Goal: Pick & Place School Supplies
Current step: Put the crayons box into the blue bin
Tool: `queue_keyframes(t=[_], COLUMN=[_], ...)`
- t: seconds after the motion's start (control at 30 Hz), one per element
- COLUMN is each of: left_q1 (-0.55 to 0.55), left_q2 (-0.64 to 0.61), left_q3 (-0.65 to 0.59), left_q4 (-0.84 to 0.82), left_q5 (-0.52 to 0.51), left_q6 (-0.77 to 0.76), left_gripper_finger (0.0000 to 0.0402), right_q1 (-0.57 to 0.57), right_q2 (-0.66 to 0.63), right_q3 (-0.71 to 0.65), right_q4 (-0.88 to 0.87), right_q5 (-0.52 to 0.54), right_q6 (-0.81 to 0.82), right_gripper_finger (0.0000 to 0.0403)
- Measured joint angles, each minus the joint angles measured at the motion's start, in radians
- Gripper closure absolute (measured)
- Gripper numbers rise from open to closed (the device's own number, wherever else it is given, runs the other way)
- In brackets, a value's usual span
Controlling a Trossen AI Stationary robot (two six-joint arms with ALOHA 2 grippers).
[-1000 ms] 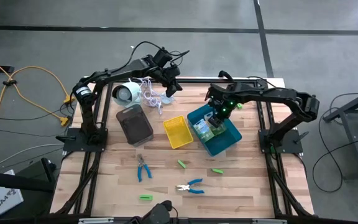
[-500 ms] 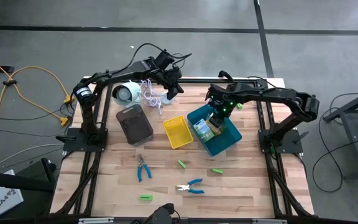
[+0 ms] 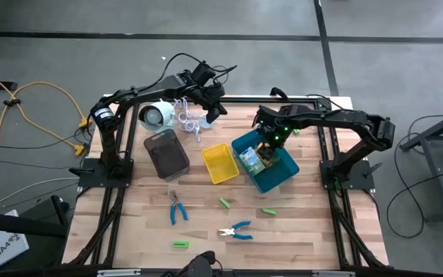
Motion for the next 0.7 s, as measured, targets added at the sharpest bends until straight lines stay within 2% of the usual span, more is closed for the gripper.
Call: queue_keyframes(t=[0.3,0.53,0.7], left_q1=[0.0,0.0,0.0], left_q2=[0.0,0.0,0.0], left_q3=[0.0,0.0,0.0], left_q4=[0.0,0.0,0.0], left_q5=[0.0,0.0,0.001], left_q6=[-0.003,-0.003,-0.003], left_gripper_finger=[0.0401,0.0401,0.0401], right_q1=[0.075,0.116,0.116], right_q2=[0.0,0.0,0.0], right_q3=[0.001,0.001,0.002], right_q4=[0.036,0.105,0.165], right_q5=[-0.019,0.027,-0.024], right_q6=[0.046,0.066,0.067], right_gripper_finger=[0.0127,0.0127,0.0127])
